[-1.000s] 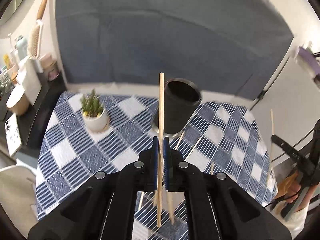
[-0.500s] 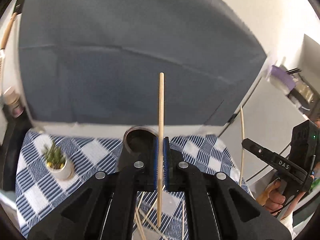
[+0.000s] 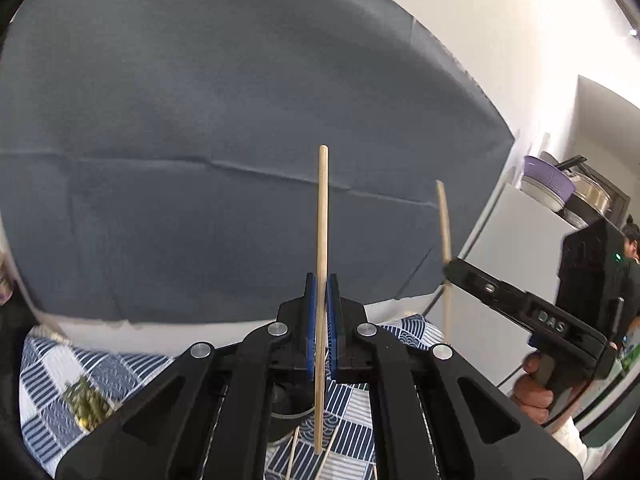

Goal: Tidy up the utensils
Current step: 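Lift both held skewers upright and carry them over the black cup's opening, then open both grippers to drop the skewers into the black cup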

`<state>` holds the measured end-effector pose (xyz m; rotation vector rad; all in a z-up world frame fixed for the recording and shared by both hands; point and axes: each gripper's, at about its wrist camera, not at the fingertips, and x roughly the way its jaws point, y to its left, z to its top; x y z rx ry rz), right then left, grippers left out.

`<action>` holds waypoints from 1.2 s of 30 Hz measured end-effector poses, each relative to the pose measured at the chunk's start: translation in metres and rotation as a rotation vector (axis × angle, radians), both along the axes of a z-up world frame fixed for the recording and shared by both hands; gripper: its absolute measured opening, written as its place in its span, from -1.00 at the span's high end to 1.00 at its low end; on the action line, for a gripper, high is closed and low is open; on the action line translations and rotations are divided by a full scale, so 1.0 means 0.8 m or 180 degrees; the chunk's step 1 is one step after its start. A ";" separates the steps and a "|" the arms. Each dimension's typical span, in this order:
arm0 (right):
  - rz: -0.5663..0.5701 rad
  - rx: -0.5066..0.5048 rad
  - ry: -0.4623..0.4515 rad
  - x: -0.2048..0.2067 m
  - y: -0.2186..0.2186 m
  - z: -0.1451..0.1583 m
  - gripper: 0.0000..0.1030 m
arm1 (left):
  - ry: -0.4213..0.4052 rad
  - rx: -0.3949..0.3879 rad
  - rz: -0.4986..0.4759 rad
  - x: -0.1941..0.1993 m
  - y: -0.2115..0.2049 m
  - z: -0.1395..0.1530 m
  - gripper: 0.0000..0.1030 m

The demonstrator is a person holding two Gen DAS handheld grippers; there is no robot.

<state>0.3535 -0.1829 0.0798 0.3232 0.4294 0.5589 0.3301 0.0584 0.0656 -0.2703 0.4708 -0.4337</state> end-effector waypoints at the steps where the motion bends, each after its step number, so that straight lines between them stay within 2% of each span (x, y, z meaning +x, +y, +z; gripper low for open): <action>1: 0.0027 0.0018 -0.0027 0.005 0.003 -0.001 0.91 | -0.0030 0.0011 -0.0012 0.004 0.000 -0.001 0.90; 6: 0.0118 0.0107 -0.0176 0.033 0.020 -0.007 0.91 | -0.0237 -0.0087 -0.0180 0.021 0.004 -0.011 0.90; 11: 0.0189 0.0116 -0.0179 0.063 0.039 -0.029 0.91 | -0.0304 -0.0190 -0.0279 0.039 0.011 -0.033 0.90; 14: 0.0216 0.0072 -0.0144 0.078 0.050 -0.045 0.91 | -0.0273 -0.0266 -0.0324 0.053 0.016 -0.051 0.90; 19: 0.0217 0.0047 -0.0115 0.098 0.066 -0.073 0.91 | -0.0225 -0.0243 -0.0299 0.071 0.016 -0.081 0.90; 21: 0.0220 0.0036 -0.0072 0.103 0.074 -0.083 0.91 | -0.0198 -0.0320 -0.0301 0.076 0.018 -0.094 0.90; 27: 0.0148 -0.0210 0.0106 0.113 0.091 -0.117 0.91 | -0.0031 -0.0443 -0.0287 0.089 0.018 -0.129 0.90; 36: 0.0148 -0.0278 0.0172 0.099 0.094 -0.130 0.90 | 0.0045 -0.0423 -0.0276 0.081 0.017 -0.138 0.90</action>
